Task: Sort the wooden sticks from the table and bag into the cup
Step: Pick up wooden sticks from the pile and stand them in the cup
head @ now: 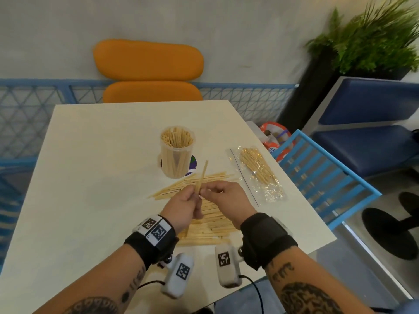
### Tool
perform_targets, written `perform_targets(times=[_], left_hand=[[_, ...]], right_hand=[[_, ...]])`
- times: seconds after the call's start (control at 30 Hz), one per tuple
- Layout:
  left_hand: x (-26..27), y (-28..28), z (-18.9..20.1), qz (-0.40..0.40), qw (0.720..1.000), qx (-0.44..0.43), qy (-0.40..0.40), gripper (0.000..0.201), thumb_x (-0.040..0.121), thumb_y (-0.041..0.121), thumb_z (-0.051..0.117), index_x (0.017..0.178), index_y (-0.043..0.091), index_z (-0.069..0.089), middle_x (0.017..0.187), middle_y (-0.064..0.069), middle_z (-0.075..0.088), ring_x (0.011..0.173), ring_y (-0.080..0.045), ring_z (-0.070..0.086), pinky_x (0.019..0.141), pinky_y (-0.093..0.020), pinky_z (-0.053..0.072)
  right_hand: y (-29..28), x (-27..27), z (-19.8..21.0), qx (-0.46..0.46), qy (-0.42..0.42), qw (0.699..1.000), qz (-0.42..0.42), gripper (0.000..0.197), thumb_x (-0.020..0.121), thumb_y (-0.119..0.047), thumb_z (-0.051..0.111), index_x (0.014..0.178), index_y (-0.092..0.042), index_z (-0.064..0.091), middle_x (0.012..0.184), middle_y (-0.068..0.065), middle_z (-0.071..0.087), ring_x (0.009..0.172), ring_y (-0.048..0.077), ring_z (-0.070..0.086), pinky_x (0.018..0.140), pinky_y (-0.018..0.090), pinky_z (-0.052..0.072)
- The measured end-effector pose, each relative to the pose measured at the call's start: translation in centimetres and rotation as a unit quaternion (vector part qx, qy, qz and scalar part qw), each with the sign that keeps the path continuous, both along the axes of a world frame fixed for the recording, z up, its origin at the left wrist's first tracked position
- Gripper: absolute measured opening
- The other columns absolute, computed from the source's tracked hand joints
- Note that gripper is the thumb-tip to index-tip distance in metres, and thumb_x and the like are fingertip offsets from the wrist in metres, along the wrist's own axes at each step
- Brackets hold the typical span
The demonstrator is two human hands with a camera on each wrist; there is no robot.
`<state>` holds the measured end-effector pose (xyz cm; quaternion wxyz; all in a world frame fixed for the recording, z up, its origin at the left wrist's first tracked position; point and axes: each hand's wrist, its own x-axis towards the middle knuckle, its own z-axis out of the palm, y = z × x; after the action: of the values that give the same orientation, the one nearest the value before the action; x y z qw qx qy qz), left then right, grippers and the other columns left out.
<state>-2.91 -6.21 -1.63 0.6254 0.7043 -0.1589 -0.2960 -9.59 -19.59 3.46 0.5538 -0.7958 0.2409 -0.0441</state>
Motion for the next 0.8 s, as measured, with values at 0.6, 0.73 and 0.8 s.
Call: perform_targets(times=[0.6, 0.73, 0.8], left_hand=[[2.6, 2.7, -0.2, 0.188, 0.974, -0.043, 0.116, 0.023, 0.107, 0.024, 0.038, 0.09, 0.014, 0.05, 0.061, 0.003, 0.038, 0.046, -0.01, 0.028, 0.045, -0.026, 0.023], [2.4, 2.9, 0.3, 0.194, 0.972, -0.048, 0.12, 0.023, 0.106, 0.023, 0.038, 0.088, 0.014, 0.049, 0.06, 0.002, 0.038, 0.046, -0.011, 0.029, 0.045, -0.026, 0.026], [2.4, 3.1, 0.5, 0.191, 0.973, -0.053, 0.117, 0.024, 0.107, 0.023, 0.037, 0.087, 0.014, 0.048, 0.06, 0.002, 0.037, 0.048, -0.012, 0.03, 0.047, -0.027, 0.028]], right_hand=[[2.1, -2.8, -4.3, -0.47, 0.16, 0.811, 0.31, 0.021, 0.094, -0.028, 0.057, 0.099, -0.026, 0.078, 0.093, 0.003, 0.065, 0.09, 0.021, 0.053, 0.072, 0.032, 0.045], [2.0, -2.1, -4.0, -0.492, 0.157, 0.788, 0.336, 0.026, 0.092, -0.026, 0.05, 0.093, -0.018, 0.075, 0.078, 0.001, 0.053, 0.08, 0.019, 0.044, 0.067, 0.032, 0.044], [1.5, -1.8, -3.7, -0.474, 0.159, 0.802, 0.327, 0.024, 0.09, -0.028, 0.051, 0.089, -0.018, 0.073, 0.08, 0.002, 0.056, 0.08, 0.02, 0.051, 0.068, 0.034, 0.051]])
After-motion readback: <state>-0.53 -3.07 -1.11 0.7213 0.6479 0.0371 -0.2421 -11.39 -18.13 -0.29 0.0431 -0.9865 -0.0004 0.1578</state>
